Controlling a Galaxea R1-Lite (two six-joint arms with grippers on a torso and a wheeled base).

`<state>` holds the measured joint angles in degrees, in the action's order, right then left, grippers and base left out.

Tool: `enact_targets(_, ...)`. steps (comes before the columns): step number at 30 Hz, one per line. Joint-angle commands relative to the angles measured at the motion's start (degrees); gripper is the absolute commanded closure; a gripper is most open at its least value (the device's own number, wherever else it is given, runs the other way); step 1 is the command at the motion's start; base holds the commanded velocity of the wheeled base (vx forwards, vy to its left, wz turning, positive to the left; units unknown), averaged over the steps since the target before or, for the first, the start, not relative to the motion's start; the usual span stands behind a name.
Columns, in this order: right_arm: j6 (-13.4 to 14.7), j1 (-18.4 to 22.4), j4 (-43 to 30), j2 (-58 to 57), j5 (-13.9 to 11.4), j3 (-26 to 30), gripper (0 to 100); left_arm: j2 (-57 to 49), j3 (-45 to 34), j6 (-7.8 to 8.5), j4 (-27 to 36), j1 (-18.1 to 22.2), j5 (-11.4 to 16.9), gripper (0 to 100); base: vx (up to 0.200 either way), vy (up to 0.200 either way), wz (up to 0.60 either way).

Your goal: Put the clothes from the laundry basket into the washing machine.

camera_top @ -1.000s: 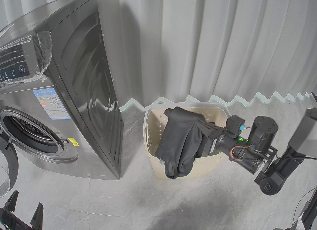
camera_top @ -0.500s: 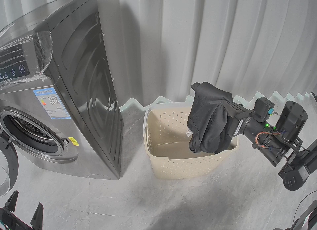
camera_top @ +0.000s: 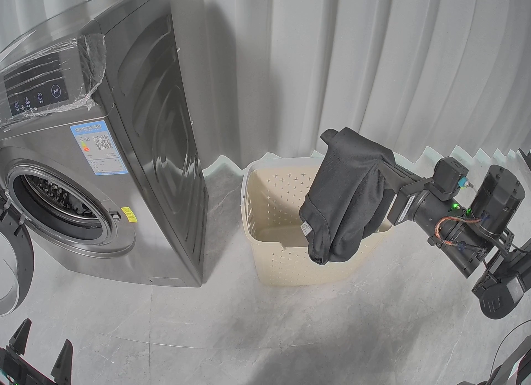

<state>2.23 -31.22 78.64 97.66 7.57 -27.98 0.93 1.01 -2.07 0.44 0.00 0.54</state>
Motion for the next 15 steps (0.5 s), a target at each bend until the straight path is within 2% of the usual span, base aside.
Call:
enact_targets(1,0.1,-0.1,0.1,-0.1,0.0,0.1,100,-0.9,-0.8,-0.04,0.0,0.0,0.0,0,0.000,0.200,0.00)
enact_targets(15,0.1,-0.2,0.2,0.1,0.3,0.8,100,-0.9,-0.8,-0.21,0.0,0.0,-0.1,0,0.000,0.200,0.00)
